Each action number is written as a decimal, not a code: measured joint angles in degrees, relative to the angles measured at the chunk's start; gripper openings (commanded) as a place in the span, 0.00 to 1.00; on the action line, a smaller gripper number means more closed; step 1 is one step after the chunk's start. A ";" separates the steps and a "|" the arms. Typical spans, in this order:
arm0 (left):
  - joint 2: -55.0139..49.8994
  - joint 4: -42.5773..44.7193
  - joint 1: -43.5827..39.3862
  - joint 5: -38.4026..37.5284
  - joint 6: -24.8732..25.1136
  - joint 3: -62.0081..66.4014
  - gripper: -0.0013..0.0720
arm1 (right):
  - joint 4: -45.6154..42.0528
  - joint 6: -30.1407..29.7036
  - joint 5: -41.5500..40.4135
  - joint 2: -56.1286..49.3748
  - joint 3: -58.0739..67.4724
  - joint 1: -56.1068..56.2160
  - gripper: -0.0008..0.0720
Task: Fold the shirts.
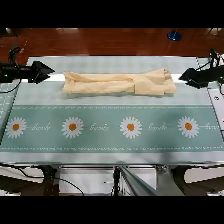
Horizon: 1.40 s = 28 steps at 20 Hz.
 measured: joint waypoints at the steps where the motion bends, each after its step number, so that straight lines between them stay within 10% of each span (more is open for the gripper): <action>1: 0.02 0.11 -0.22 -0.68 0.00 0.00 0.76 | 2.78 -1.03 -0.35 -1.29 0.00 -0.11 0.83; 14: 0.07 0.28 -6.08 -2.73 0.09 0.00 0.64 | 20.65 -7.65 -2.10 -12.04 0.04 2.43 0.80; 15: 0.07 0.31 -6.40 -2.78 0.07 0.00 0.64 | 21.11 -7.50 -2.32 -12.52 0.11 3.26 0.69; 17: 0.07 0.28 -6.88 -2.99 0.04 0.00 0.61 | 20.85 -7.39 -2.84 -13.31 0.07 4.90 0.14; 18: 0.07 0.28 -7.13 -3.13 0.00 0.00 0.46 | 20.28 -7.23 -2.97 -13.49 0.00 5.55 0.04; 28: 0.07 -8.24 -11.41 -5.70 0.87 0.04 0.18 | 18.29 -7.63 1.14 -1.40 6.19 7.23 0.03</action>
